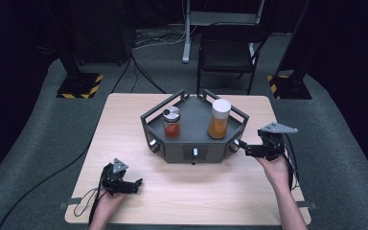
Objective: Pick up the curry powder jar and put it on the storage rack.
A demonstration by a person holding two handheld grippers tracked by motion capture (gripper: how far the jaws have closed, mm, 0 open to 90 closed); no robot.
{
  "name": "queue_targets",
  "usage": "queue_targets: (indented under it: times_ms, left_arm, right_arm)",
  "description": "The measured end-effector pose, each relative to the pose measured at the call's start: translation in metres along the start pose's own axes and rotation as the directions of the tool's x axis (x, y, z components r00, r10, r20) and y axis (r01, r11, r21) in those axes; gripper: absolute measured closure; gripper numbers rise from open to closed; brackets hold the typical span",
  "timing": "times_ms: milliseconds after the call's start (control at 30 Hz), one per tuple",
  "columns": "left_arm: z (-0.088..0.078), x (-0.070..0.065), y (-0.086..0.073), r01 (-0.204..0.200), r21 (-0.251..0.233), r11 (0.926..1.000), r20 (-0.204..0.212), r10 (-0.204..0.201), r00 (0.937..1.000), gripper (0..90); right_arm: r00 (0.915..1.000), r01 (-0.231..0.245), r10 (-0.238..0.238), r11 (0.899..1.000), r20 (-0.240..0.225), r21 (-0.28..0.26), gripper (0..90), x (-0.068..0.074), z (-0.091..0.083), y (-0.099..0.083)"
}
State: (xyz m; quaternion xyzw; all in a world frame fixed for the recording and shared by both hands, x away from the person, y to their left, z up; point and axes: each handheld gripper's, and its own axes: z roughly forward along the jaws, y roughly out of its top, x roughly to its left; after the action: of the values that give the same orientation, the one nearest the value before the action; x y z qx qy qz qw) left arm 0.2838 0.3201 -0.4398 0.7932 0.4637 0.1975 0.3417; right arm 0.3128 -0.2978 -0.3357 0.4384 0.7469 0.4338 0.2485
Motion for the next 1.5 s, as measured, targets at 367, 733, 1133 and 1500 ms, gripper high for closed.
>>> queue_targets:
  times_ms: [367,733,1133,1500]
  left_arm:
    - [0.0,0.0,0.0,0.0,0.0,1.0,0.0,0.0,1.0,0.2]
    - [0.0,0.0,0.0,0.002,-0.002,1.0,0.0,-0.002,1.0,0.2]
    - [0.0,0.0,0.0,0.002,-0.002,1.0,0.0,-0.002,1.0,0.2]
    - [0.0,-0.001,0.0,0.006,-0.001,1.0,-0.004,-0.006,1.0,0.2]
  right_arm:
    - [0.9992,-0.026,0.025,0.999,0.032,0.025,7.4,0.001,0.001,-0.034]
    - [0.9979,-0.03,0.027,0.998,0.059,0.05,6.9,0.004,0.004,-0.067]
    - [0.9942,-0.099,0.096,0.993,0.048,0.067,7.1,-0.007,0.001,-0.103]
    - [0.9921,-0.12,0.116,0.988,0.048,0.095,8.2,-0.012,-0.002,-0.124]
